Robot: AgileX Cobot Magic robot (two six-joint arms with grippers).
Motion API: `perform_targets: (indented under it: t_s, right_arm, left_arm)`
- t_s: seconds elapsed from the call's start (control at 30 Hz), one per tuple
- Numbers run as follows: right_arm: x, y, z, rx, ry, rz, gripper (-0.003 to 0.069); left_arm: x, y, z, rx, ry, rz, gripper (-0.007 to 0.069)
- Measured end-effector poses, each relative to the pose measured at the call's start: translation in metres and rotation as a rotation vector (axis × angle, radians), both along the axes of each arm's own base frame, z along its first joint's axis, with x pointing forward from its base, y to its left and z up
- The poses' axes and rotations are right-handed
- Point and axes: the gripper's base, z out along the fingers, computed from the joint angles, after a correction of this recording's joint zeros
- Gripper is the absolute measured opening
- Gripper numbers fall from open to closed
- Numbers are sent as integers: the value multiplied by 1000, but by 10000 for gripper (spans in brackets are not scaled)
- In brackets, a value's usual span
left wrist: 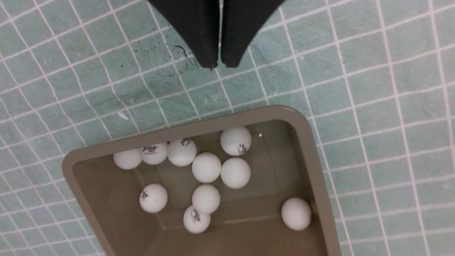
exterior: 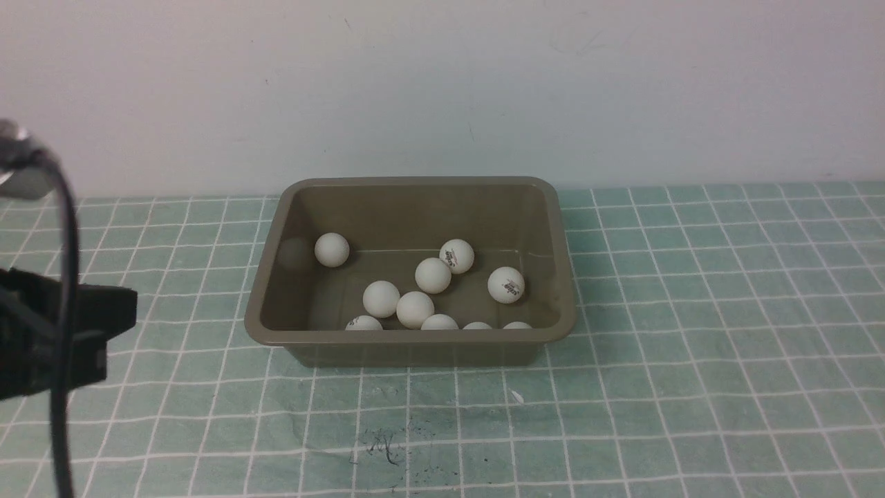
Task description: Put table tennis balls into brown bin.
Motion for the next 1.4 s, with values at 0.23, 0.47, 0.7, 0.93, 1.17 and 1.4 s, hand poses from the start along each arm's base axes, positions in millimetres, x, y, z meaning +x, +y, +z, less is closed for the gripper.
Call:
perform_targets:
  t_s: [0.23,0.47,0.7,0.93,1.17,1.4]
  right_arm:
    - [0,0,-2,-4,17,2,-13]
    - [0,0,-2,-8,26,3,-13]
    - [0,0,-3,-9,29,4,-13]
    - [0,1,-3,-10,32,4,-13]
    - [0,1,-3,4,37,7,-13]
    - [0,1,-3,4,37,7,-13]
  left_arm:
    - [-85,-3,-9,0,-332,23,-5]
    - [-123,-9,-22,-4,-429,-17,-5]
    - [-140,-12,-28,38,-457,-74,-5]
    - [-115,1,-44,61,-566,77,-5]
    - [-91,20,-112,215,-489,217,-5]
    - [-81,26,-174,243,-355,246,-5]
